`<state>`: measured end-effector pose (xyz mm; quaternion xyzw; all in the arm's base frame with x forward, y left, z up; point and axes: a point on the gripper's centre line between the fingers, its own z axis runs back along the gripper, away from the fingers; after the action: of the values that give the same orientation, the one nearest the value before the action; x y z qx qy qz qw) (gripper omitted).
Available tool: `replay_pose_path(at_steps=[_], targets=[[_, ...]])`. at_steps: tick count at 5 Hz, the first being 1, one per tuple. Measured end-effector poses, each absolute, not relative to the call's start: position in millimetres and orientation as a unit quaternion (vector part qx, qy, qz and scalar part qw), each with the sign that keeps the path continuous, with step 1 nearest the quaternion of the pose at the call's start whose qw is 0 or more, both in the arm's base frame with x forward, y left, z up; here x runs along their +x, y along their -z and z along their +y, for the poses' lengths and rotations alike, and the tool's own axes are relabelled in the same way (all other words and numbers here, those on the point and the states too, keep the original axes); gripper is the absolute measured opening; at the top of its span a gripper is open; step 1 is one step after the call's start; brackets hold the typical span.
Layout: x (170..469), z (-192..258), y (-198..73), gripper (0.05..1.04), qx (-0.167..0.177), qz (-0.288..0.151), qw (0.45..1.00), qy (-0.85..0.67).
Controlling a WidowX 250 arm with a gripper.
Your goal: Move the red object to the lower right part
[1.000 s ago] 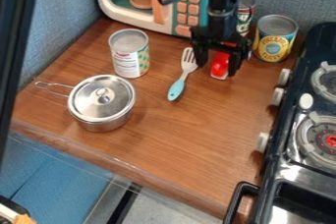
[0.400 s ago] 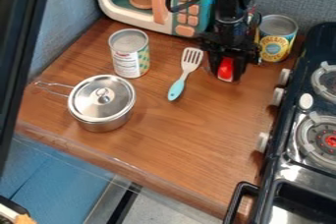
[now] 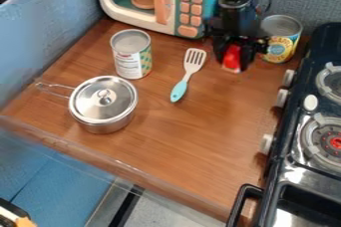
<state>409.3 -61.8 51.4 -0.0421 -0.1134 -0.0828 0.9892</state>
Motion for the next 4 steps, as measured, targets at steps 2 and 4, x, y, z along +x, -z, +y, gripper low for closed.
replay_pose_path(at_steps=[2,4], targets=[[319.9,-81.4,-52.3,0.574,-0.030,-0.104,0.985,0.132],[261.6,-72.7,-21.5,0.573,-0.010,-0.056,0.991,0.125]])
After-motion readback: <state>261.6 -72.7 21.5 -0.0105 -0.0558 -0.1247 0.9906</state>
